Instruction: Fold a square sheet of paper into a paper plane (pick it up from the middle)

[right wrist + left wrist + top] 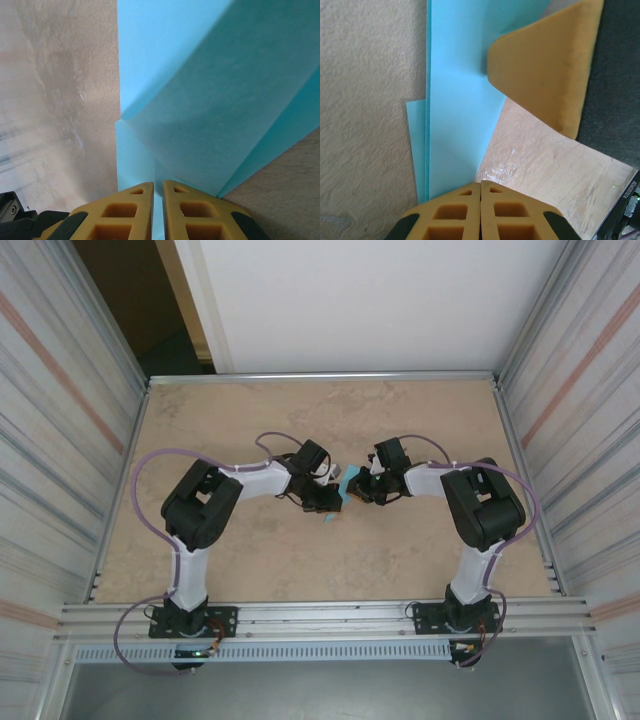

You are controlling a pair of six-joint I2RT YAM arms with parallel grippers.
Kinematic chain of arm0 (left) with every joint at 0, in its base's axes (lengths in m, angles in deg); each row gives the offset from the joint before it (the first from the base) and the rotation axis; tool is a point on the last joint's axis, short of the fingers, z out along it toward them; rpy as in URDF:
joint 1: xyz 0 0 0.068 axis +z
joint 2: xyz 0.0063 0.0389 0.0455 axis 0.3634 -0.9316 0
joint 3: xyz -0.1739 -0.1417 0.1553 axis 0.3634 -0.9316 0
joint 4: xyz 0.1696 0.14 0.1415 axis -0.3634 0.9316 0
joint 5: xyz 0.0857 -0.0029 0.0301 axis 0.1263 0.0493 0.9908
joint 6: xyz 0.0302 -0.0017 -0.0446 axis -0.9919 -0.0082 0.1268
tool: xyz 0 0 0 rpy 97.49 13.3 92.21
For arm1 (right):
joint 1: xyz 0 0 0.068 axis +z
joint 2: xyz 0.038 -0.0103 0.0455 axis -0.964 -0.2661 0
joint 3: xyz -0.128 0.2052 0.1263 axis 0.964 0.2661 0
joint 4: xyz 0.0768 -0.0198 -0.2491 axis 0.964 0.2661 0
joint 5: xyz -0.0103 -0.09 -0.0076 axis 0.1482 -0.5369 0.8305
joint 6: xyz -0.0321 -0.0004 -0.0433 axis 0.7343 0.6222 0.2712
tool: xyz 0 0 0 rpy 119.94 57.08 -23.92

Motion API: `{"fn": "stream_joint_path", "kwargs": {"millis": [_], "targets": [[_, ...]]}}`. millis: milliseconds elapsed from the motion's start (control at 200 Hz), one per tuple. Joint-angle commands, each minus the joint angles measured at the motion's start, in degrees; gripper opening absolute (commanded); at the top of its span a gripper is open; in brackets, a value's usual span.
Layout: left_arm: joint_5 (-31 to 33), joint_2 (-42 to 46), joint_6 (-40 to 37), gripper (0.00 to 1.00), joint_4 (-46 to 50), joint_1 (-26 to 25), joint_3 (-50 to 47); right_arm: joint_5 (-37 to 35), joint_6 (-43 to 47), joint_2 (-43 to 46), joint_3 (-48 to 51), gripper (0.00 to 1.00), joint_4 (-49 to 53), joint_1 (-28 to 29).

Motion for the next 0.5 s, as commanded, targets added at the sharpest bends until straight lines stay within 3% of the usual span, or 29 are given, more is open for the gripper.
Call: {"fn": "stream_joint_path", "kwargs": {"millis": [0, 496], "targets": [[0.4, -1.2, -1.4, 0.08, 2.6, -0.5, -0.6, -4.0, 0.2, -3.0, 0.4, 0.13, 5.1, 0.0], [-0.6, 2.5, -0.4, 0.07, 2.2, -0.7, -6.6, -4.4, 0.1, -3.3, 0.1, 0.13, 5.9, 0.0]]}}
